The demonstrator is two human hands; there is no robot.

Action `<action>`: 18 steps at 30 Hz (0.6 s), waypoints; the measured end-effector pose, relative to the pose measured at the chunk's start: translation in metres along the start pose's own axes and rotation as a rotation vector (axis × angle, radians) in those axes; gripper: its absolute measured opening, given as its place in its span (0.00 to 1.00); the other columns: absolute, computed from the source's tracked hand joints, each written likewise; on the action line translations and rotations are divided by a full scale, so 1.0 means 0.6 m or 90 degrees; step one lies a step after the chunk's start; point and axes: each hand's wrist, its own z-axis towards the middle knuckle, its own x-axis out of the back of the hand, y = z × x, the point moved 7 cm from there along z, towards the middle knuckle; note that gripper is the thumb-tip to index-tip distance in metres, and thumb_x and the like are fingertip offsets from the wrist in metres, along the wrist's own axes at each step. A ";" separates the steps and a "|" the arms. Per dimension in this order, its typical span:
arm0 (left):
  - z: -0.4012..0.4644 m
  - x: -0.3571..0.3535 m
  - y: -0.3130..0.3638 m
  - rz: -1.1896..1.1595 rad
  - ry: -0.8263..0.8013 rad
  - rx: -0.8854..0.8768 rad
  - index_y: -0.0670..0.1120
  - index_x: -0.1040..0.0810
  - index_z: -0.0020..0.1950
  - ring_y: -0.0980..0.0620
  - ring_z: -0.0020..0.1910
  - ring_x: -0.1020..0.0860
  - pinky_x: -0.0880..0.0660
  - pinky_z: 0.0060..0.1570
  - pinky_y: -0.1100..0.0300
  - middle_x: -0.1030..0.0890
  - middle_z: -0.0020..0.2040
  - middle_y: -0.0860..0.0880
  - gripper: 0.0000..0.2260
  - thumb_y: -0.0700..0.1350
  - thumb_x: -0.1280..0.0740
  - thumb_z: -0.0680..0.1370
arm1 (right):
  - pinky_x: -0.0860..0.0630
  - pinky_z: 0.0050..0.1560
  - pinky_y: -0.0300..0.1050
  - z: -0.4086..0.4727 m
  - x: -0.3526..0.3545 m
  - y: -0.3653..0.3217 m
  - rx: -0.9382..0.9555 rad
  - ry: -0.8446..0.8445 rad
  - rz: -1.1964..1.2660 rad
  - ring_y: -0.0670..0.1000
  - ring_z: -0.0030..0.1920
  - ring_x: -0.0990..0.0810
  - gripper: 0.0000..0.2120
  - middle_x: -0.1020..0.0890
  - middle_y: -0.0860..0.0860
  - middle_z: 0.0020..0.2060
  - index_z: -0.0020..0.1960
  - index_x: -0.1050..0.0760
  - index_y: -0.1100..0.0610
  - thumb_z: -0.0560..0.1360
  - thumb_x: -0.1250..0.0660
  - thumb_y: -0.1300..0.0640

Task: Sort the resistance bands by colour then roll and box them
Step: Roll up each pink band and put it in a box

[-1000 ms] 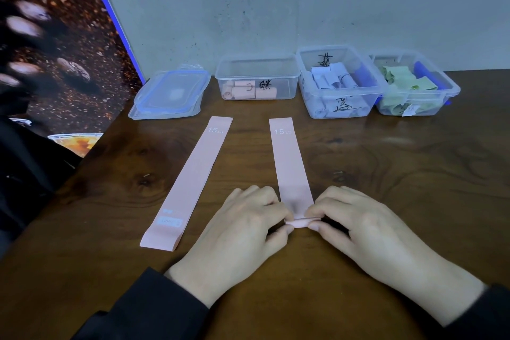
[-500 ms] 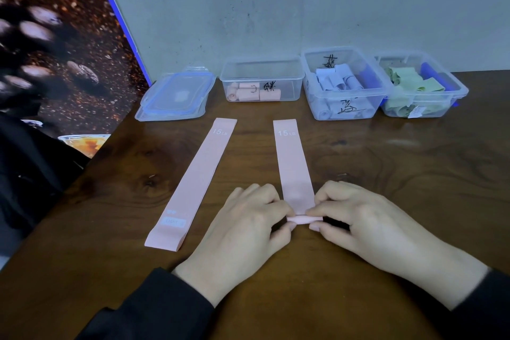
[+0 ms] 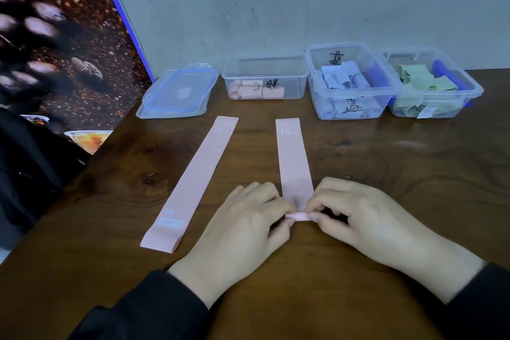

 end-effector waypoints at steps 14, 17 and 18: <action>0.020 -0.006 -0.010 0.003 0.017 -0.013 0.52 0.17 0.55 0.56 0.44 0.28 0.25 0.43 0.56 0.24 0.46 0.56 0.09 0.52 0.34 0.79 | 0.21 0.46 0.45 0.017 -0.011 0.025 0.023 0.013 -0.018 0.45 0.48 0.24 0.13 0.24 0.38 0.46 0.57 0.17 0.47 0.80 0.37 0.45; 0.024 -0.005 -0.014 -0.004 0.019 -0.007 0.53 0.16 0.55 0.57 0.43 0.28 0.25 0.42 0.58 0.24 0.45 0.56 0.09 0.52 0.35 0.80 | 0.23 0.49 0.46 0.018 -0.011 0.027 0.020 0.020 -0.010 0.46 0.48 0.24 0.12 0.25 0.37 0.47 0.54 0.21 0.45 0.79 0.39 0.41; 0.026 -0.004 -0.014 -0.003 0.019 -0.005 0.54 0.16 0.56 0.57 0.43 0.29 0.26 0.42 0.58 0.25 0.45 0.56 0.11 0.53 0.36 0.80 | 0.23 0.51 0.47 0.020 -0.010 0.028 0.019 0.019 -0.011 0.45 0.49 0.24 0.13 0.25 0.37 0.48 0.53 0.21 0.45 0.78 0.39 0.40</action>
